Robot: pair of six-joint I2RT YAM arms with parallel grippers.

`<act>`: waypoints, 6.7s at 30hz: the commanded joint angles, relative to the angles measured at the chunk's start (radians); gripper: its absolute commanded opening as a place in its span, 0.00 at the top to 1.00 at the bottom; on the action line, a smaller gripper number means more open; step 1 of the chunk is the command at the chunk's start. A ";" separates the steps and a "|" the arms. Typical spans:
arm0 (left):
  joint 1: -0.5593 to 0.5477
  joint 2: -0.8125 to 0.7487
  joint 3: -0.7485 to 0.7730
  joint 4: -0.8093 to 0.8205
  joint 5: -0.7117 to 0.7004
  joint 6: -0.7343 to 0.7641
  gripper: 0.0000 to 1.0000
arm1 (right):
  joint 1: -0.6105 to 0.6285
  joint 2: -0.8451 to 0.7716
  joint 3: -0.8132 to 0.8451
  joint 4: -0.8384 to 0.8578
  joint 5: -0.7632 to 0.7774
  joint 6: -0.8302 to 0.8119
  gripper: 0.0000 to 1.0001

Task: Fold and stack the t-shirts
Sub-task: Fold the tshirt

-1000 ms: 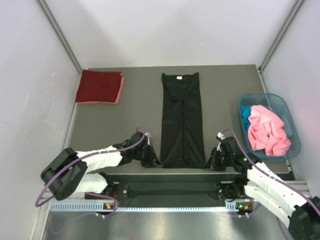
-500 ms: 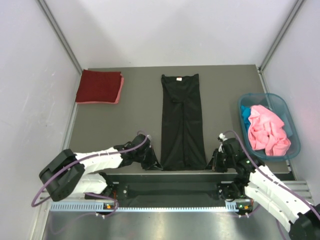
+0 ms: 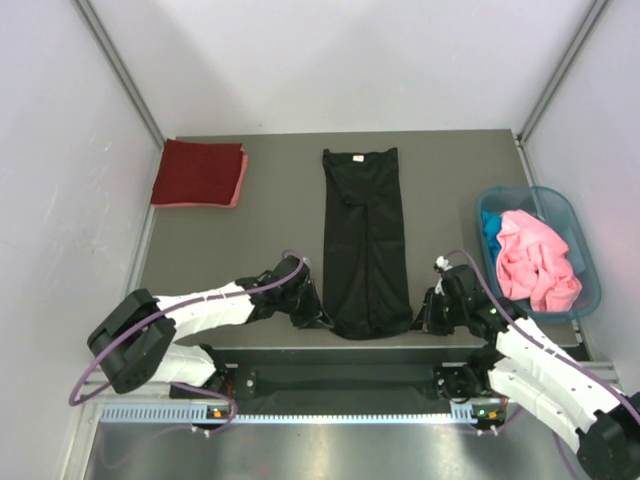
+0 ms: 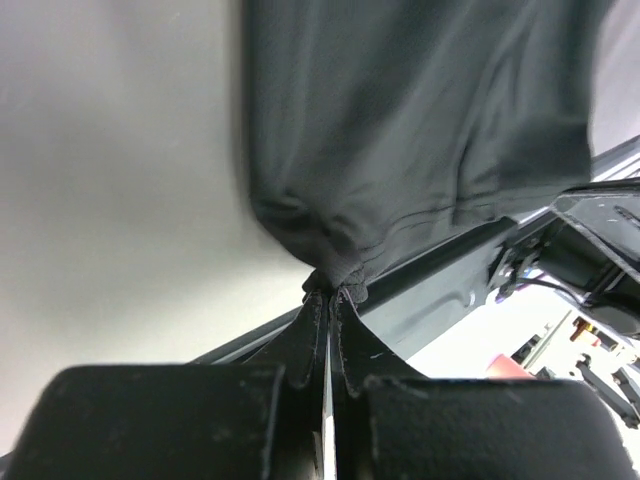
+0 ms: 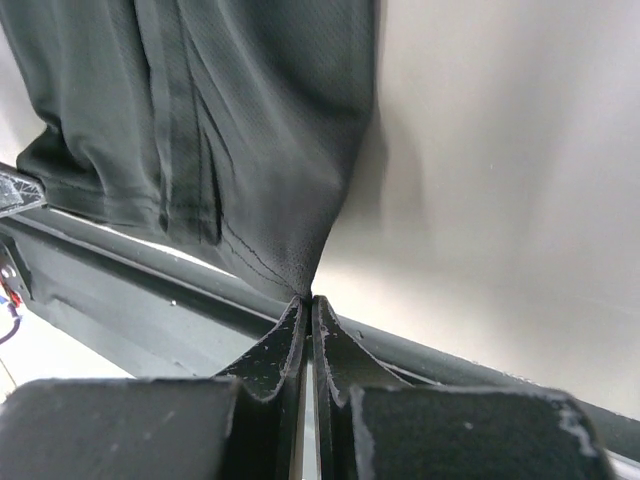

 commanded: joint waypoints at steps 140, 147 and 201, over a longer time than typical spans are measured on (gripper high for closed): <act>0.440 0.953 1.312 -0.267 0.045 0.532 0.89 | -0.241 1.368 1.208 0.299 0.105 -0.276 0.89; 0.475 0.956 1.385 -0.276 -0.028 0.513 0.86 | -0.243 1.384 1.259 0.298 0.130 -0.275 0.89; 0.540 0.571 0.825 -0.198 0.180 0.601 0.62 | -0.373 1.020 0.858 0.181 -0.068 -0.333 0.44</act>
